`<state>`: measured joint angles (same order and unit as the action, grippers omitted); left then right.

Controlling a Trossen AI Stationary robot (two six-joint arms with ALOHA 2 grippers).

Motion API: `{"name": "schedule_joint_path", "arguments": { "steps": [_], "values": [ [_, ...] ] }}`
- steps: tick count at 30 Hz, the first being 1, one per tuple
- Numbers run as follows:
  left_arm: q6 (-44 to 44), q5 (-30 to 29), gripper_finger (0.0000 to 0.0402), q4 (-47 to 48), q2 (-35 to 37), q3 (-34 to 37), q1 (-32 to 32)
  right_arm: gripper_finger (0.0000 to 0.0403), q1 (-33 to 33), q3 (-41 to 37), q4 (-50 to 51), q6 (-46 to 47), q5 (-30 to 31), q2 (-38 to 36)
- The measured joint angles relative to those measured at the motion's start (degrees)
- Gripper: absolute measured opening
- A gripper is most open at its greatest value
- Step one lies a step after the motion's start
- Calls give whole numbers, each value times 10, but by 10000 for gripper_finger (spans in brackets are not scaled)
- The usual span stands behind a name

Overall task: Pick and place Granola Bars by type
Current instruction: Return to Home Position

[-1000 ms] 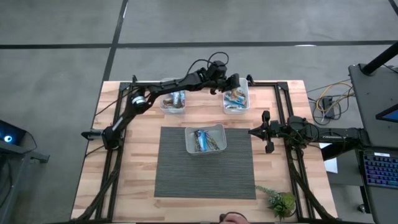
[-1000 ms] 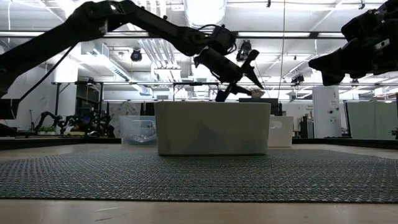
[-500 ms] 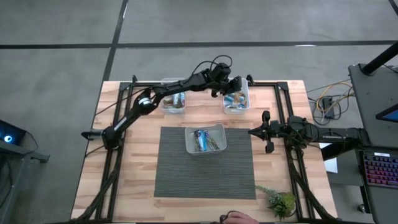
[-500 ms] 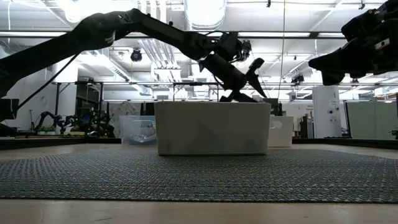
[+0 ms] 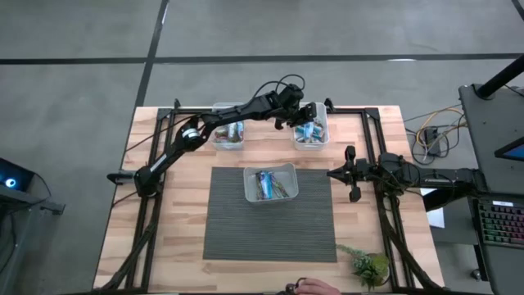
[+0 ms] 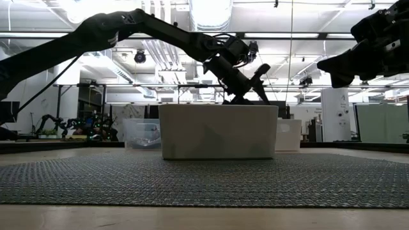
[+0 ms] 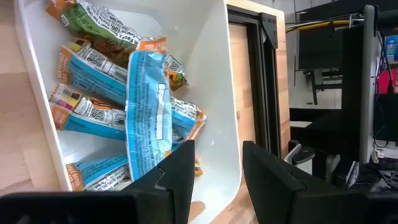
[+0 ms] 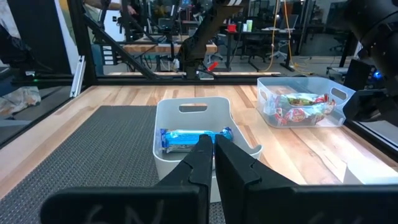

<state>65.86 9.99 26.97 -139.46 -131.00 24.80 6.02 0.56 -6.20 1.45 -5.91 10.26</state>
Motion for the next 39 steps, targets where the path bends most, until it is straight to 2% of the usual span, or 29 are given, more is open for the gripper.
{"name": "schedule_joint_path", "arguments": {
  "steps": [11,30,33,39],
  "values": [
    [-2,1,117,-4,0,0,0,9,0,0,0,0,0,0],
    [-33,45,115,10,38,1,-1,9,0,0,0,0,0,1],
    [-48,48,96,17,43,1,-1,9,0,0,0,0,1,1],
    [-73,63,9,25,48,1,-1,9,0,0,0,0,0,0]
  ]
}}
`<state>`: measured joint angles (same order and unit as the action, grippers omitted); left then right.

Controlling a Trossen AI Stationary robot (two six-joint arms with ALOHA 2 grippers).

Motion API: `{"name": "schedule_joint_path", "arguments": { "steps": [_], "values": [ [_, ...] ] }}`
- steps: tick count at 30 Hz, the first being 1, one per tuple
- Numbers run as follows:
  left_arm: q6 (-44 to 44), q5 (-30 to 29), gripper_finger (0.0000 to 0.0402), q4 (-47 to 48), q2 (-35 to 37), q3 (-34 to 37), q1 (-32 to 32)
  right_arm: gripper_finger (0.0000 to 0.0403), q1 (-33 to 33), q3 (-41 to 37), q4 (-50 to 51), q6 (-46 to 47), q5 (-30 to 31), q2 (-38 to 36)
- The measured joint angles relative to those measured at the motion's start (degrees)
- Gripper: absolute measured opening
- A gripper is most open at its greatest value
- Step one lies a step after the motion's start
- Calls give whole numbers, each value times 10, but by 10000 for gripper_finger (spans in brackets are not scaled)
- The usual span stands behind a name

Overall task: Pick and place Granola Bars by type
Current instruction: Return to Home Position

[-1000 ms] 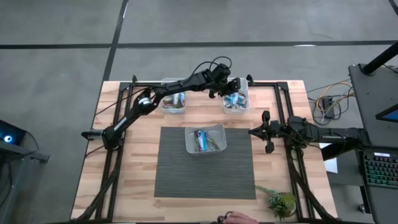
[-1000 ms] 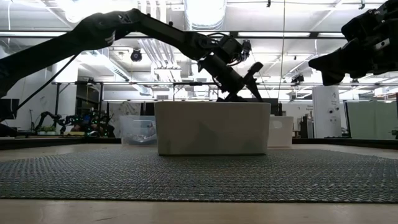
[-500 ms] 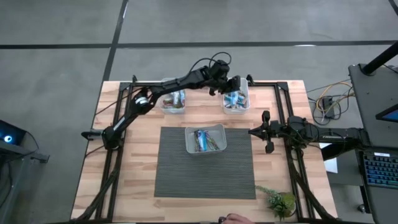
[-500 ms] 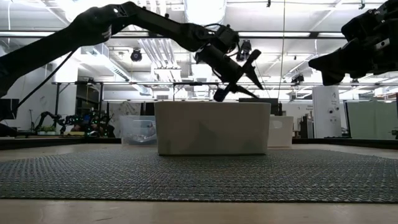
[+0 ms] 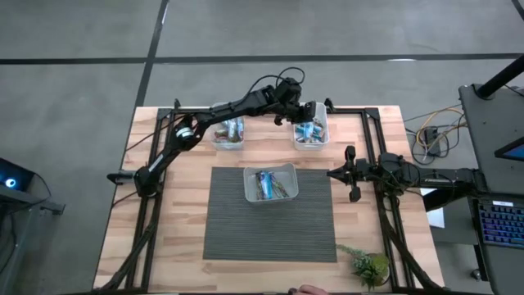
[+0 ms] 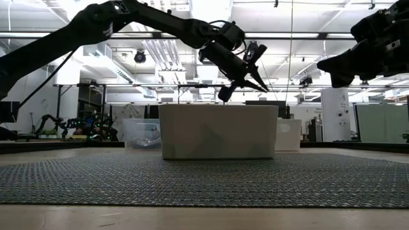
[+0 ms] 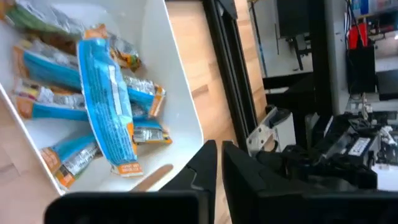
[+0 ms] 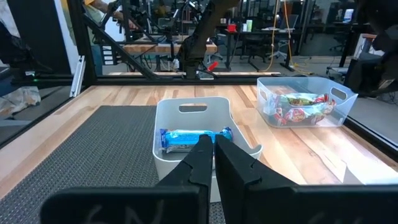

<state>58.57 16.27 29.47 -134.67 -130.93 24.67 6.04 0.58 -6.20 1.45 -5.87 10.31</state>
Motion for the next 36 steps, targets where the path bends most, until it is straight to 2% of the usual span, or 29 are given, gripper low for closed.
{"name": "schedule_joint_path", "arguments": {
  "steps": [6,11,17,22,25,28,33,36],
  "values": [
    [-1,53,1,-4,2,0,-6,9,0,0,0,0,0,0],
    [-33,57,0,-6,25,0,-14,9,0,0,0,0,0,0],
    [-108,53,0,-11,58,1,-24,9,0,0,0,0,0,-1],
    [-210,38,0,-24,101,29,-42,9,0,0,0,0,-1,1],
    [-259,12,0,-44,145,87,-55,9,0,0,0,0,0,3],
    [-290,-18,0,-110,200,191,-71,9,0,0,1,0,0,6],
    [-300,-23,0,-303,307,395,-100,9,0,0,0,0,0,8],
    [-301,-32,0,-377,366,497,-115,9,0,0,0,0,0,8]
  ]
}}
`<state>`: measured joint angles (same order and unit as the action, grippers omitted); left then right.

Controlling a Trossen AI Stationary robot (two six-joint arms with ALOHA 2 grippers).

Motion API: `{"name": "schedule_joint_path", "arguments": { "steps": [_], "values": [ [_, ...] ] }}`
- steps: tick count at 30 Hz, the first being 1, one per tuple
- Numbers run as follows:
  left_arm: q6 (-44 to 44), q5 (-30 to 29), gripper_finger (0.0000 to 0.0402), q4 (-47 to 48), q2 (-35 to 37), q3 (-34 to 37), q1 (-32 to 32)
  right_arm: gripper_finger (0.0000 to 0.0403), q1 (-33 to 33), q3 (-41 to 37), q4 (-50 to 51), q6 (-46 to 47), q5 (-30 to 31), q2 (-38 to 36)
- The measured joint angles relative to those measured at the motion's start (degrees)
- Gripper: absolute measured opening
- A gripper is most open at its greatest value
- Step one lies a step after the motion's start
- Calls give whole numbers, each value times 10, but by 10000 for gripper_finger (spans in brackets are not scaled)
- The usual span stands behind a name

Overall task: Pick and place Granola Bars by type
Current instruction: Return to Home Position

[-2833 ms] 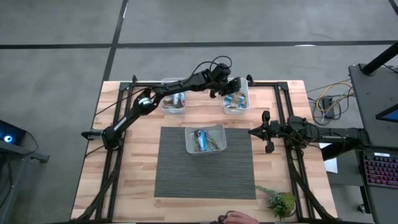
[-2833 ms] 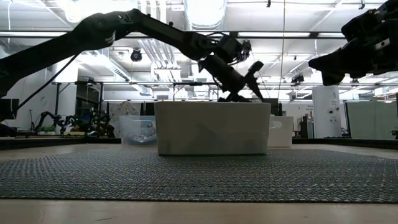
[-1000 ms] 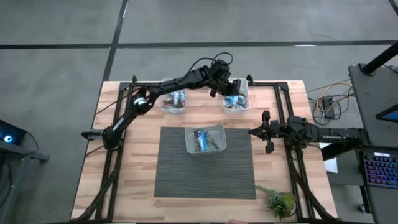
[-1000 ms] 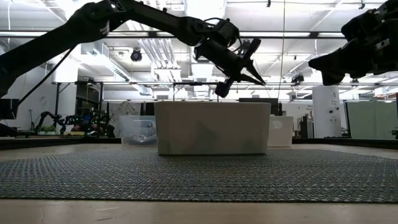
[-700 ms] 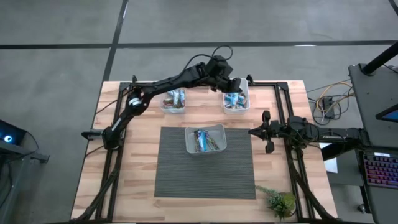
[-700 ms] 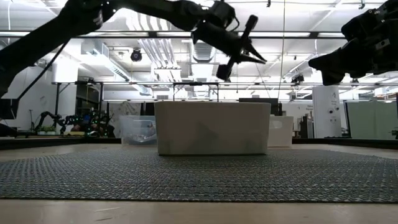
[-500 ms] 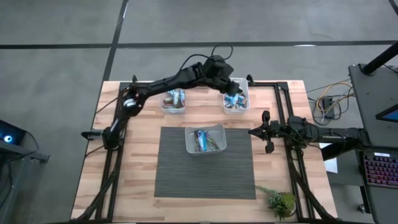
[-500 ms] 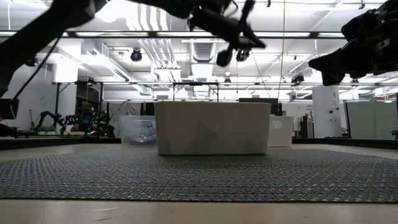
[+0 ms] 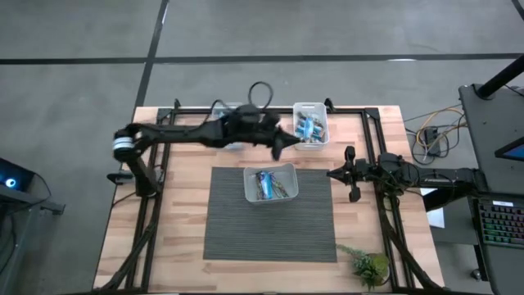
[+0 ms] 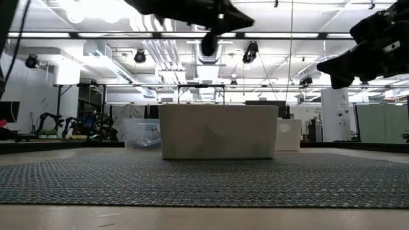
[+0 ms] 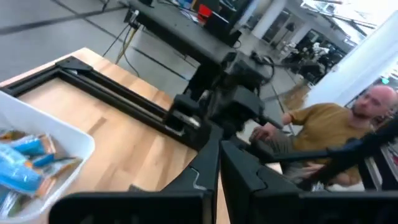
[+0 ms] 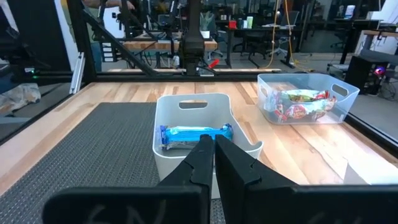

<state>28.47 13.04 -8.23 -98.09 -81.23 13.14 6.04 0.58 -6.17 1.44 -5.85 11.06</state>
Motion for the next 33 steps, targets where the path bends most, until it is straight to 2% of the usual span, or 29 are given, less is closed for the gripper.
{"name": "schedule_joint_path", "arguments": {
  "steps": [6,11,15,19,25,33],
  "values": [
    [-76,-46,0,-48,121,145,-19,9,0,0,0,0,0,-1],
    [-111,-105,0,-49,214,232,-47,9,0,0,0,0,0,-1],
    [-119,-118,0,-69,277,289,-69,9,0,0,0,0,0,0],
    [-119,-146,0,-119,319,351,-98,9,0,0,0,0,0,0],
    [-167,-147,0,-233,355,446,-140,9,0,0,0,0,0,0],
    [-163,-133,0,-268,419,561,-158,9,0,0,0,0,0,0]
  ]
}}
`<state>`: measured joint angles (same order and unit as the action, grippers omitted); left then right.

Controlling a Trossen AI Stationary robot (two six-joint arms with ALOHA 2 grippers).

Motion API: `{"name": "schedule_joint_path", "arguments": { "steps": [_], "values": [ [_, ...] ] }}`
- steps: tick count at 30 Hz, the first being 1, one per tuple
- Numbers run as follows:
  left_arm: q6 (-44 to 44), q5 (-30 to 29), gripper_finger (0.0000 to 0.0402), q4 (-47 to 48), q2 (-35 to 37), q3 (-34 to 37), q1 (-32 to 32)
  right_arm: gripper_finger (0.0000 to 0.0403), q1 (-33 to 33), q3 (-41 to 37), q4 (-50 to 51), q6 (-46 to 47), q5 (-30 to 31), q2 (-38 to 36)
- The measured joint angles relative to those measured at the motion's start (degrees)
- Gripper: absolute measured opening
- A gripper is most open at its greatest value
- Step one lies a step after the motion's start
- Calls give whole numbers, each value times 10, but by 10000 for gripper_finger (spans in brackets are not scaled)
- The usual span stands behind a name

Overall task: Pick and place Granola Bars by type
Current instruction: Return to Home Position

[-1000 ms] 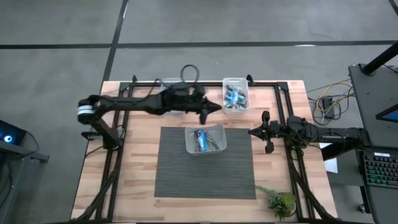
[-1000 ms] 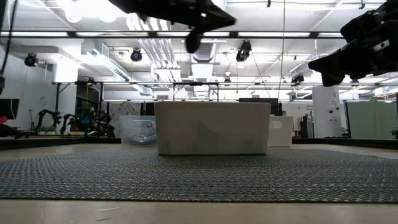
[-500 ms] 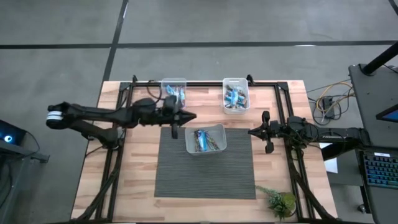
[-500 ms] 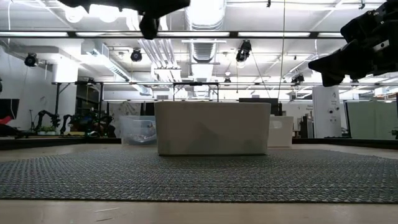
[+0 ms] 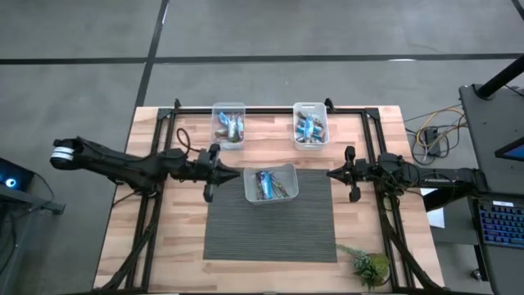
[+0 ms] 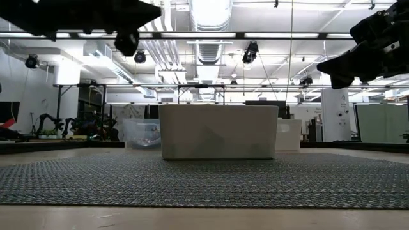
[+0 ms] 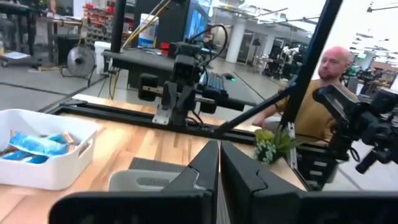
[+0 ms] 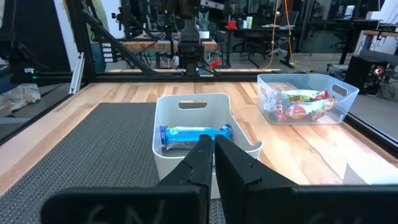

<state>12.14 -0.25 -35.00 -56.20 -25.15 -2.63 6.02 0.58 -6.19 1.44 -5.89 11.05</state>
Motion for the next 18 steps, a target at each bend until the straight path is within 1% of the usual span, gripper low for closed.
{"name": "schedule_joint_path", "arguments": {
  "steps": [7,14,18],
  "values": [
    [-4,12,0,-1,81,73,-3,9,0,0,0,0,0,0],
    [-43,12,0,-5,133,131,-7,9,0,0,0,0,0,0],
    [-41,15,0,-7,163,156,-7,9,0,0,0,0,0,0]
  ]
}}
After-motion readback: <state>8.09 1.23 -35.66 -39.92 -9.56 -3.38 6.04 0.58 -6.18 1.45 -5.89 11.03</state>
